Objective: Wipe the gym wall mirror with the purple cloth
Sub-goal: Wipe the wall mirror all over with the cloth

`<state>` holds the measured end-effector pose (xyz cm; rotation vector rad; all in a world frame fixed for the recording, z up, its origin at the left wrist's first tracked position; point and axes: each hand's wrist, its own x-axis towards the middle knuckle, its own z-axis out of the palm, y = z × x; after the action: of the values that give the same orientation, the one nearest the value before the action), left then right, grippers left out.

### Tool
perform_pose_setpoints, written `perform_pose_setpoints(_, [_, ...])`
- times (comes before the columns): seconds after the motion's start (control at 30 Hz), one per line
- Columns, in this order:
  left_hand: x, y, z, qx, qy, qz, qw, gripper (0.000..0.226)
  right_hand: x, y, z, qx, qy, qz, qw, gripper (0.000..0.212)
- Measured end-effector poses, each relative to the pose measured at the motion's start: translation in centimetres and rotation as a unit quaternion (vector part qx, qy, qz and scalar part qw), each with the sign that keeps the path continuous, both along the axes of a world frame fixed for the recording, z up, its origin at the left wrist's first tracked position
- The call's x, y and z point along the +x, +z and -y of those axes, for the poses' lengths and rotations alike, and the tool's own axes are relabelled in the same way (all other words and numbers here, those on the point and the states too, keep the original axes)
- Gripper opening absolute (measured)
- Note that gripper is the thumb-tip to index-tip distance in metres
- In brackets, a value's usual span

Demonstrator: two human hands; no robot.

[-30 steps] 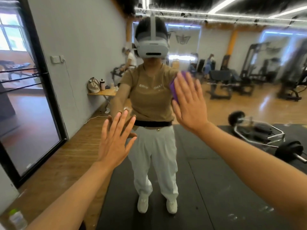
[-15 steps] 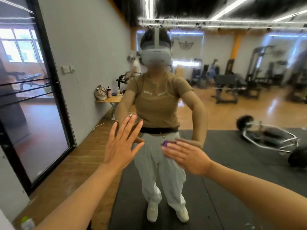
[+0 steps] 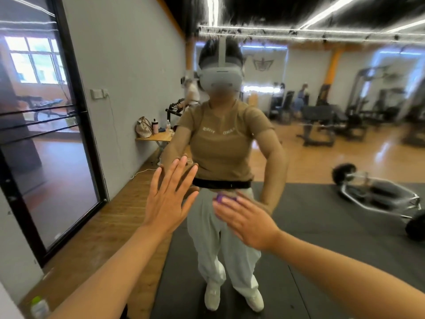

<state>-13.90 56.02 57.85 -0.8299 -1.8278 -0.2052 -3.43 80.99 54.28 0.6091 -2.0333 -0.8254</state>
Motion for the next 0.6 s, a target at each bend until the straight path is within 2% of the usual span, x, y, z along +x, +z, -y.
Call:
perform_pose_setpoints(0.1, [-0.1,0.0,0.5,-0.014,0.001,-0.010,1.000,0.065,0.5,-3.7,-0.9,0.070,-0.043,0.026,0.996,0.071])
perform_pose_setpoints(0.23, [-0.4,-0.3,1.4,-0.025,-0.002,-0.003,1.000,0.067,0.1,-1.2,-1.5,0.123,-0.020,0.038,0.991,0.071])
perform_pose_setpoints(0.33, [-0.4,-0.4,1.6,-0.017,-0.005,0.005,1.000,0.067,-0.6,4.5,-0.2,-0.007,0.011,-0.024,1.000,0.060])
perform_pose_setpoints(0.47, [-0.2,-0.4,1.7,-0.005,-0.004,0.006,1.000,0.065,-1.6,14.0,2.1,-0.193,0.014,-0.152,0.969,0.056])
perform_pose_setpoints(0.53, [-0.2,-0.5,1.7,0.004,-0.005,0.014,1.000,0.065,-1.9,15.8,2.6,-0.241,0.001,-0.194,0.951,0.056])
perform_pose_setpoints(0.6, [-0.2,-0.6,1.6,0.010,-0.003,0.019,1.000,0.066,-2.1,14.7,3.1,-0.259,0.009,-0.199,0.945,0.058])
